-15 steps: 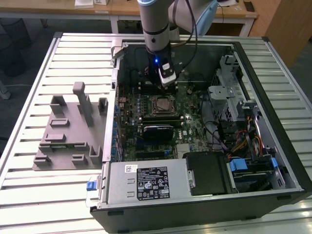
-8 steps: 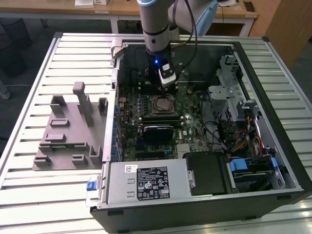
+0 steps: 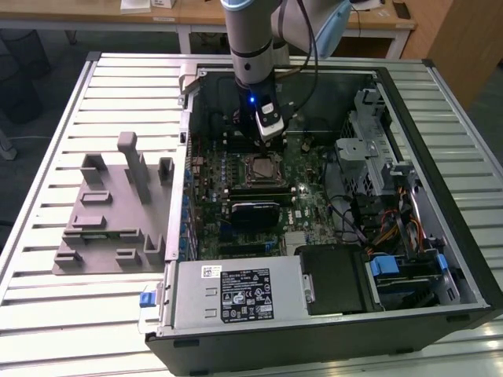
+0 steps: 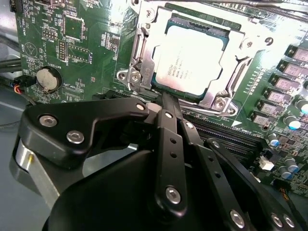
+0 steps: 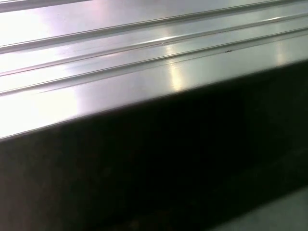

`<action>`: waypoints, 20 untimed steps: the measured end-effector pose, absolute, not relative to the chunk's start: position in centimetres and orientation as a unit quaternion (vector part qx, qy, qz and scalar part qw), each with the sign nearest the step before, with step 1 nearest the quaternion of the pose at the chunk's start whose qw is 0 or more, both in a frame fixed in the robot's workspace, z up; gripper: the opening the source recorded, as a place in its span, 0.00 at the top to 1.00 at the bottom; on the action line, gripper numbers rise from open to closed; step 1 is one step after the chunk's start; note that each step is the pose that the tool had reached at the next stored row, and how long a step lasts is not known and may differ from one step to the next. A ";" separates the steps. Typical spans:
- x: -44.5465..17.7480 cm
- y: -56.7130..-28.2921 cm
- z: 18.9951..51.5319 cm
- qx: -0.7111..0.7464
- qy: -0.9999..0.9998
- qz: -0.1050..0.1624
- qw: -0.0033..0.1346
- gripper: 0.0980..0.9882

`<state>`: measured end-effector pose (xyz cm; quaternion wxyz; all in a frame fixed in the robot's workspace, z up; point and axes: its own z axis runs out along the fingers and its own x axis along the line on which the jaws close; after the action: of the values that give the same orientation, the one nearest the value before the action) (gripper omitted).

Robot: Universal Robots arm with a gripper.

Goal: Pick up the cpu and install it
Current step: 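Install the first cpu locking lever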

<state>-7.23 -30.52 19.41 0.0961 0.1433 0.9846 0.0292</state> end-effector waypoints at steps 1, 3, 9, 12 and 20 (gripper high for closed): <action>-7.2 -30.5 19.4 0.143 0.985 0.029 0.096 0.99; -7.2 -30.5 19.8 0.143 0.985 0.030 0.096 0.99; -7.2 -30.5 20.7 0.144 0.984 0.033 0.096 0.99; -7.3 -30.5 20.7 0.145 0.984 0.044 0.095 0.99; -7.5 -30.6 20.5 0.145 0.982 0.057 0.107 0.99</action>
<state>-7.54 -30.57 20.47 0.1068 0.1450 0.9820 0.0572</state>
